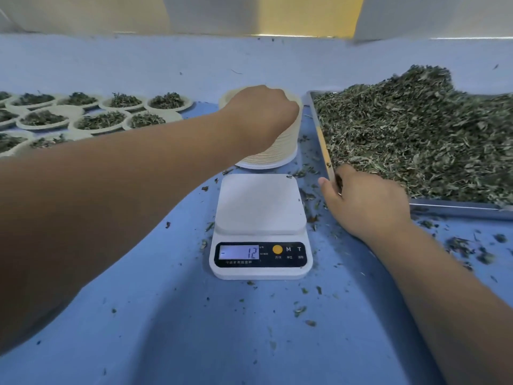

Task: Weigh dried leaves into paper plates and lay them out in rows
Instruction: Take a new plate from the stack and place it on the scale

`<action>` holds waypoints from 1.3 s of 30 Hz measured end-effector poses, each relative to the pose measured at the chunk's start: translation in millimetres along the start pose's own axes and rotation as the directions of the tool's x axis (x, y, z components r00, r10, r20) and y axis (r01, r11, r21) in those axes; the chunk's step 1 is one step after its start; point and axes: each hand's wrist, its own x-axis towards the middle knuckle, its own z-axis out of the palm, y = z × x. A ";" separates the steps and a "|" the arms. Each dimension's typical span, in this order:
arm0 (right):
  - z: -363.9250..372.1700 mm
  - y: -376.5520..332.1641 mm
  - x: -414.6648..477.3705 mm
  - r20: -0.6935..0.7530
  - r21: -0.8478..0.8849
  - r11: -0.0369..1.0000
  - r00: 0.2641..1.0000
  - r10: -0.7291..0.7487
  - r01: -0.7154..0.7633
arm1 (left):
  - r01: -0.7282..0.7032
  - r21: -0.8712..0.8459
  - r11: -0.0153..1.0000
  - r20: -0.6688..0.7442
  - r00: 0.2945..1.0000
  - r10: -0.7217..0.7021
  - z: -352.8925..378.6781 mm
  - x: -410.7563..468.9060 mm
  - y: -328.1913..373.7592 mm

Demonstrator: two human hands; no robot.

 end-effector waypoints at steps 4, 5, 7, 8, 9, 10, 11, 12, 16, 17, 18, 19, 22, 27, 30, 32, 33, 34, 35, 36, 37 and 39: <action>1.5 0.0 -0.1 0.002 0.010 1.000 1.000 -0.002 0.002 | -0.031 -0.064 0.997 -0.096 0.995 0.025 -2.0 0.4 -1.1; 1.0 0.2 0.2 0.007 0.012 1.000 1.000 0.000 0.000 | -0.008 -0.087 0.996 -0.116 0.993 -0.002 -2.3 0.3 -0.2; 0.2 -0.1 -0.2 0.023 0.016 1.000 1.000 0.006 -0.006 | 0.059 -0.128 0.990 -0.153 0.985 -0.078 -2.2 -1.3 0.9; 0.5 -0.7 -0.5 0.024 0.020 1.000 1.000 0.006 -0.006 | 0.111 -0.151 0.982 -0.174 0.975 -0.137 -1.7 -2.3 0.8; 0.6 -0.9 -0.6 0.018 0.024 1.000 1.000 0.007 -0.008 | 0.165 -0.175 0.971 -0.195 0.961 -0.198 -1.3 -2.6 0.4; 0.7 -1.0 -0.8 0.014 0.029 1.000 1.000 0.009 -0.010 | 0.213 -0.202 0.956 -0.209 0.944 -0.254 -0.2 -3.1 0.1; 1.1 -1.0 -0.9 0.009 0.033 0.999 1.000 0.010 -0.010 | 0.253 -0.236 0.938 -0.220 0.926 -0.305 2.0 -4.0 -0.3; 1.0 -1.0 -0.9 0.006 0.034 0.999 1.000 0.011 -0.011 | 0.288 -0.281 0.915 -0.230 0.906 -0.356 4.7 -5.3 -0.6; -0.2 -1.2 -1.0 0.009 0.039 0.999 1.000 0.025 -0.025 | 0.334 -0.519 0.787 -0.285 0.800 -0.528 16.6 -18.1 -0.1; -0.4 -1.0 -1.1 0.012 0.040 0.999 1.000 0.025 -0.025 | 0.311 -0.576 0.756 -0.308 0.774 -0.553 20.1 -23.6 1.2; -0.7 -1.3 -1.6 0.014 0.044 0.999 1.000 0.026 -0.027 | 0.283 -0.622 0.730 -0.338 0.744 -0.577 24.3 -30.1 3.1; -1.1 -1.8 -1.8 0.014 0.055 0.998 0.999 0.033 -0.034 | 0.254 -0.659 0.708 -0.368 0.712 -0.598 29.1 -36.2 4.8; -3.1 -2.5 -1.9 -0.010 0.107 0.992 0.998 0.066 -0.064 | 0.199 -0.756 0.623 -0.395 0.620 -0.678 43.2 -55.1 8.9; -10.6 -8.1 -6.5 -0.139 0.506 0.863 0.986 0.096 -0.013 | 0.076 -0.856 0.512 -0.404 0.520 -0.752 45.0 -91.5 19.5; -16.5 -23.2 -12.8 -0.192 0.707 0.701 0.979 0.066 0.092 | 0.043 -0.860 0.509 -0.426 0.489 -0.761 45.4 -114.6 29.3; -17.5 -31.7 -16.2 -0.223 0.712 0.686 0.975 0.019 0.149 | 0.039 -0.873 0.486 -0.407 0.493 -0.769 46.2 -127.4 32.5; -17.2 -34.6 -17.2 -0.232 0.709 0.687 0.973 0.012 0.161 | 0.042 -0.890 0.455 -0.376 0.498 -0.782 46.8 -132.2 32.6; -16.3 -36.7 -17.9 -0.246 0.703 0.690 0.969 0.009 0.172 | 0.047 -0.912 0.406 -0.330 0.503 -0.799 47.6 -136.5 31.9; -15.1 -38.2 -18.8 -0.262 0.694 0.697 0.965 0.009 0.182 | 0.051 -0.940 0.337 -0.266 0.507 -0.820 48.5 -140.0 31.1; -14.0 -39.2 -19.8 -0.268 0.684 0.706 0.963 0.012 0.181 | 0.048 -0.969 0.241 -0.184 0.511 -0.840 49.7 -142.3 30.1; -12.7 -39.8 -20.5 -0.265 0.678 0.713 0.964 0.014 0.176 | 0.039 -0.991 0.127 -0.089 0.517 -0.851 50.6 -144.0 29.3; -12.4 -39.5 -21.6 -0.270 0.658 0.729 0.963 -0.004 0.187 | 0.030 -0.997 -0.068 0.073 0.540 -0.839 54.1 -145.9 26.9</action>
